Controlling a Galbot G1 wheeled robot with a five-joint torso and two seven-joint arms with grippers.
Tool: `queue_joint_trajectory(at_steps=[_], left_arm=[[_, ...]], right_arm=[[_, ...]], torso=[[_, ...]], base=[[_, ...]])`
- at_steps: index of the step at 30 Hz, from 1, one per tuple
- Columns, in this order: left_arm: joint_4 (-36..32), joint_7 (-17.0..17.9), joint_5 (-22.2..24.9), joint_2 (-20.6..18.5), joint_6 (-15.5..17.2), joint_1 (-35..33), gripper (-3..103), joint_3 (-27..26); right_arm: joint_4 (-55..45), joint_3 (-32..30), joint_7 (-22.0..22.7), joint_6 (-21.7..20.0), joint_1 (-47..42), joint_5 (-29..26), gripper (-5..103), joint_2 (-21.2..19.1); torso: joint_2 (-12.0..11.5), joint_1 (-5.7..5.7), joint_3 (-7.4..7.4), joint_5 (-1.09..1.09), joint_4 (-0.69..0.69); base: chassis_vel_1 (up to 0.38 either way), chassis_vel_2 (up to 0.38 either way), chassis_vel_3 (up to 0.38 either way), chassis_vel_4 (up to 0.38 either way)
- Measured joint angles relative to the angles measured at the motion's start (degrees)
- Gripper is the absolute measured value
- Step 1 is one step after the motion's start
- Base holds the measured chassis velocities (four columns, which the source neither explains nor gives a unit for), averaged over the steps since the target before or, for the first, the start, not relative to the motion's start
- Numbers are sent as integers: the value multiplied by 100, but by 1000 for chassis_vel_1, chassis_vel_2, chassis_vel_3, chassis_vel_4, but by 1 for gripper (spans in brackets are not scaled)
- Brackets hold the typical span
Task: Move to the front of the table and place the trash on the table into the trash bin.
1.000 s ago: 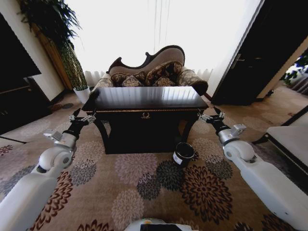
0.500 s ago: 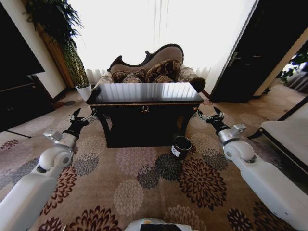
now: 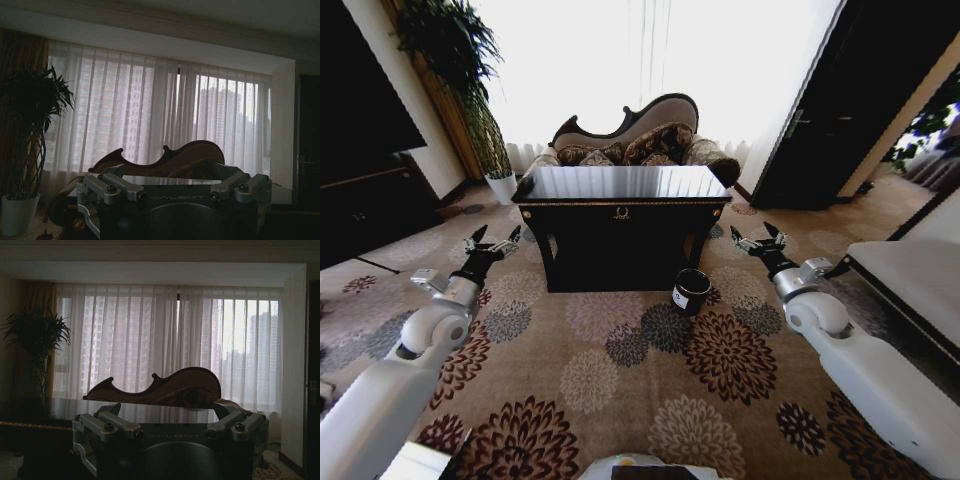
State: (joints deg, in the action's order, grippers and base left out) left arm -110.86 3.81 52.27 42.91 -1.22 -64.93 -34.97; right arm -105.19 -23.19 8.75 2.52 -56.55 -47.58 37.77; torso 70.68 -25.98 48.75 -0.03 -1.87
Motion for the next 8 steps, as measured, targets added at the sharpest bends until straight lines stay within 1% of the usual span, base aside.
queue_joint_trajectory(at_steps=[3, 8], left_arm=[[0, 0, 0, 0, 0, 0, 100, 0], [0, 0, 0, 0, 0, 0, 100, 0]], right_arm=[[0, 0, 0, 0, 0, 0, 100, 0], [0, 0, 0, 0, 1, 0, 100, 0]], torso=[[-4, -9, 3, 1, 1], [-4, -7, 3, 1, 2]], base=[[-14, 37, 14, -14], [0, 0, 0, 0]])
